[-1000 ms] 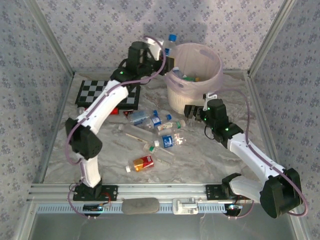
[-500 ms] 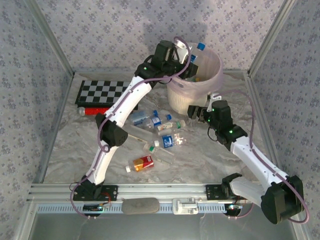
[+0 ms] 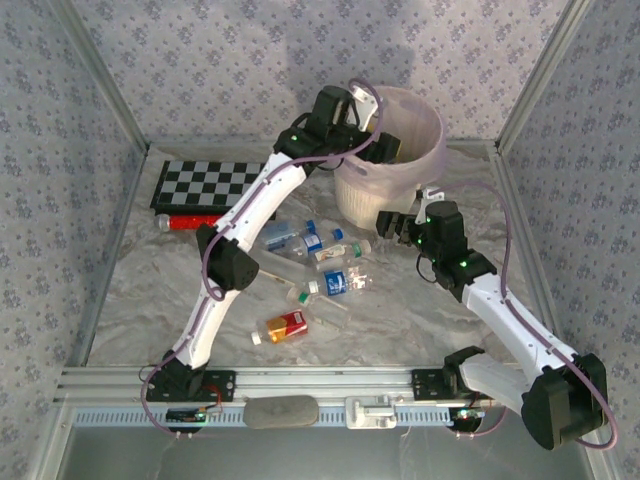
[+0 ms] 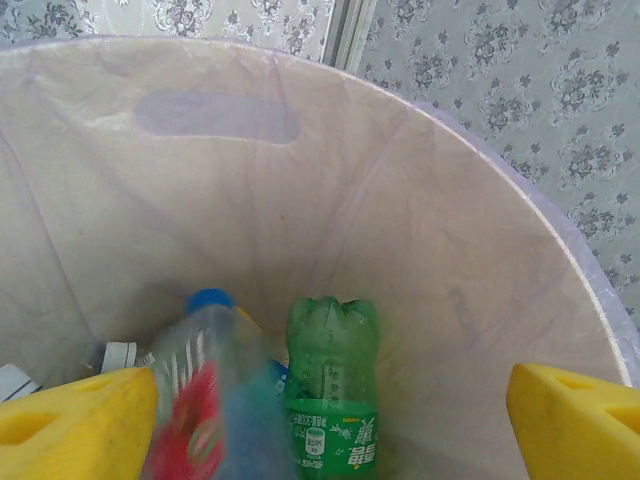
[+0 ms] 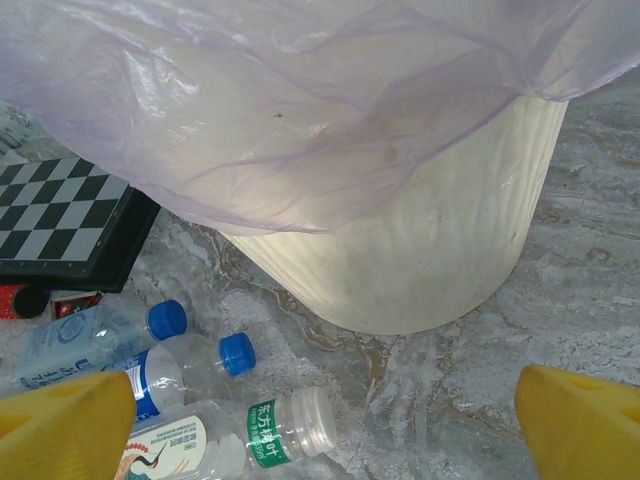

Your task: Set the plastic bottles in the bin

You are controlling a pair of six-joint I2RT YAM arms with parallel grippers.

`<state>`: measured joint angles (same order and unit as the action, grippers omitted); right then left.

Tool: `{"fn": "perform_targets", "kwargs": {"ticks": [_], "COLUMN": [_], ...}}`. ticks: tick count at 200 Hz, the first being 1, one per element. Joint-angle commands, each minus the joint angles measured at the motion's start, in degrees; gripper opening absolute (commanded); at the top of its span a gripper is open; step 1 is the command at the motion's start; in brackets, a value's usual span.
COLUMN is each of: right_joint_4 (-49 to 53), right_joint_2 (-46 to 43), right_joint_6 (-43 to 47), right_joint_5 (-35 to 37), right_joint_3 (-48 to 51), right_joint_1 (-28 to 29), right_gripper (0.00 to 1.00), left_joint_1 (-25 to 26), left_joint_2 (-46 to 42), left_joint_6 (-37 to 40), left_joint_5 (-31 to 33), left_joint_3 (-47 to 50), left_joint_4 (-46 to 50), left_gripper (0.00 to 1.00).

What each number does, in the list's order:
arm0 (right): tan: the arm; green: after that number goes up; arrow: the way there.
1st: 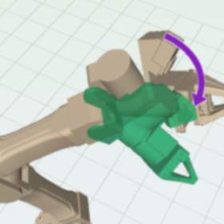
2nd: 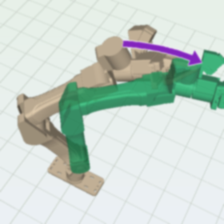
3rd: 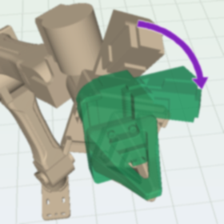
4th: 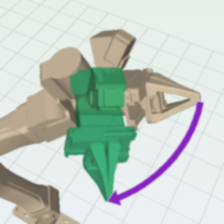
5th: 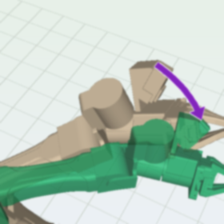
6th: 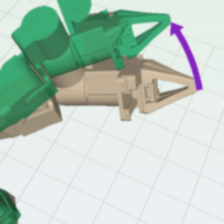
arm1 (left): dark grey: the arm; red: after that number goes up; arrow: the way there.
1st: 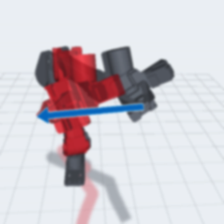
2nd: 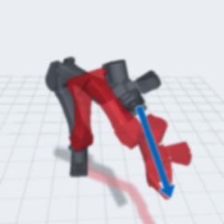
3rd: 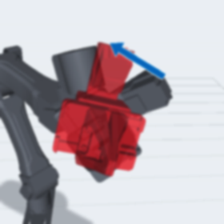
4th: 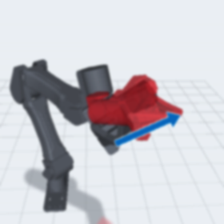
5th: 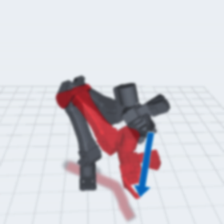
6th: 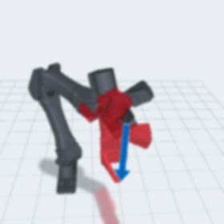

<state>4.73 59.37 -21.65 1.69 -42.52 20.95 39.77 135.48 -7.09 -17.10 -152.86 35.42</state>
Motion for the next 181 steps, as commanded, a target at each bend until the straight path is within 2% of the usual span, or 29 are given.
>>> {"fn": "perform_targets", "kwargs": {"ticks": [1, 30, 50, 80, 117, 144, 181], "right_joint_4": [0.57, -0.31, -1.36, -0.72, 0.97, 2.00, 5.42], "right_joint_2": [-0.58, 0.53, 1.90, 4.61, 7.86, 11.73, 19.69], "right_joint_6": [-0.93, -1.54, -1.21, 1.17, 3.49, 4.95, 8.66], "right_joint_5": [-1.27, -2.52, -4.63, -5.03, -4.59, -4.95, -6.78], "right_joint_3": [-0.02, 0.07, -0.18, -1.87, -4.12, -6.89, -13.27], "right_joint_1": [-0.19, 0.77, 2.14, 5.31, 8.62, 10.83, 14.84], "right_gripper": [0.99, 0.99, 0.99, 0.99, 0.99, 0.99, 0.99], "left_joint_1": [0.11, 0.13, 0.12, 0.11, -0.84, -3.50, -10.64], "left_joint_2": [-2.56, -6.23, -10.96, -22.53, -36.39, -42.97, -51.73], "left_joint_6": [-0.11, -0.60, -0.83, -0.34, -0.41, -4.27, -13.72], "left_joint_5": [0.73, 0.93, 1.31, 3.77, 12.16, 17.15, 21.34], "left_joint_3": [-2.09, -0.70, 5.26, 24.81, 51.30, 64.51, 82.47], "left_joint_4": [0.05, 0.93, -1.54, -13.20, -29.30, -33.65, -37.79], "left_gripper": [0.93, 1.00, 1.00, 1.00, 1.00, 1.00, 1.00]}}
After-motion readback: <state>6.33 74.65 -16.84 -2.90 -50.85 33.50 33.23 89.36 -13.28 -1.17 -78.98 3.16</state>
